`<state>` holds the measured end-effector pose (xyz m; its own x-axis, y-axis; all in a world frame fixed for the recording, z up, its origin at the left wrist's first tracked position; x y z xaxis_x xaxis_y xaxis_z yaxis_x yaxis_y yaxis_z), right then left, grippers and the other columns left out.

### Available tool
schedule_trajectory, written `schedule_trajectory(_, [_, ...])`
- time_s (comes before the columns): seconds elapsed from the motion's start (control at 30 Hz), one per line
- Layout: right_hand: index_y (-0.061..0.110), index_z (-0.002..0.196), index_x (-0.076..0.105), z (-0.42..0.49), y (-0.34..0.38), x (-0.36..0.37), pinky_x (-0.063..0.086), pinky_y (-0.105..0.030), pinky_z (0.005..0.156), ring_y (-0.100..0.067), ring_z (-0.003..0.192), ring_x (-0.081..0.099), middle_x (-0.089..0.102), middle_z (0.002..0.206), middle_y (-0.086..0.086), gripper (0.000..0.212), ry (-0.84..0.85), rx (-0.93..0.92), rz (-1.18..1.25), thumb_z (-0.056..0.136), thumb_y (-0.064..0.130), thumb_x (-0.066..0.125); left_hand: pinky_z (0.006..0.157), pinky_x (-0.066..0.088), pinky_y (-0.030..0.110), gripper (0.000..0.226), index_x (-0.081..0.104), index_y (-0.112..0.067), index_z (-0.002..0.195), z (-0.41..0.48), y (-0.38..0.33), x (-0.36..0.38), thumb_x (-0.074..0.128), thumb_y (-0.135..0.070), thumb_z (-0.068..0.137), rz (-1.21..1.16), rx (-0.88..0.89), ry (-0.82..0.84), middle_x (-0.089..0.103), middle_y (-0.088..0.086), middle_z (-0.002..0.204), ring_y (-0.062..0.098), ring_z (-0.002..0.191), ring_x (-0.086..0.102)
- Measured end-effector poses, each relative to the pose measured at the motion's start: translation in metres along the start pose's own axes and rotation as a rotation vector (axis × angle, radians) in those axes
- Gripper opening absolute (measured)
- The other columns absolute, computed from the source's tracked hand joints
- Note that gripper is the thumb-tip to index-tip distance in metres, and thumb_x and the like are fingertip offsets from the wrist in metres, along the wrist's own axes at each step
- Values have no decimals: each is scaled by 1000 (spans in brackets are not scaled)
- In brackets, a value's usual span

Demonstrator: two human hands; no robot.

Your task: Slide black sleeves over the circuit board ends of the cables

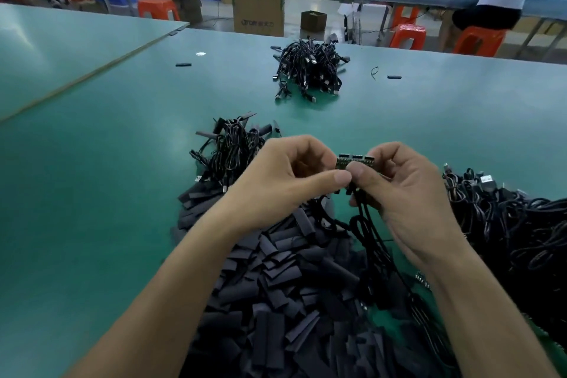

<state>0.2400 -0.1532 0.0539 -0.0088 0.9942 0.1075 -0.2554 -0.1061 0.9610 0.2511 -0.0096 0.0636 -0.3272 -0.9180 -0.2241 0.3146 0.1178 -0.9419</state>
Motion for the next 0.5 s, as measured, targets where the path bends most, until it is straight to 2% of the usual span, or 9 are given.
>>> schedule_trajectory(0.07, [21,74,64,-1,-4,5,54,-23,59,-10,65,58,62,68,4,29,36,50,56,57,38,80,58,41,15,21,66,-16,81,0,2,3,76,-34,77,-34,-2,3,60,-8,68,8,63,50])
schedule_trajectory(0.17, [26,70,72,-5,-8,17,55,-20,64,-8,66,60,65,71,2,15,113,114,161,60,35,79,56,38,13,22,65,-10,81,-2,2,4,74,-30,78,-95,-1,33,56,-6,66,5,58,45])
schedule_trajectory(0.33, [17,74,73,-7,-13,24,56,-21,69,-12,69,65,69,76,-5,12,174,197,338,65,24,77,59,37,16,18,65,-7,84,-3,3,6,73,-23,85,-196,16,68,55,-2,70,8,62,45])
schedule_trajectory(0.43, [15,74,73,-10,-15,29,56,-21,71,-12,70,64,69,77,-6,11,216,233,386,67,23,75,63,39,19,7,69,-13,80,-4,4,13,68,-14,87,-257,5,102,56,-1,70,11,65,46])
schedule_trajectory(0.5, [16,73,73,-10,-14,30,55,-20,69,-12,69,63,68,76,-5,10,242,233,395,67,23,76,65,41,19,13,71,-19,77,-5,4,15,66,-12,87,-294,8,114,58,-1,71,11,67,49])
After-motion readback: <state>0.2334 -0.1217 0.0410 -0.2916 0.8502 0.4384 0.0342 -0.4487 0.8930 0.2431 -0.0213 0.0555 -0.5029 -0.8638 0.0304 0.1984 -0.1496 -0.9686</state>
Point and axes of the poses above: each hand's wrist, its own z-axis towards the middle knuckle, its own x-axis out of the palm, y = z × x, the point moved 10 cm from there along z, towards the middle knuckle
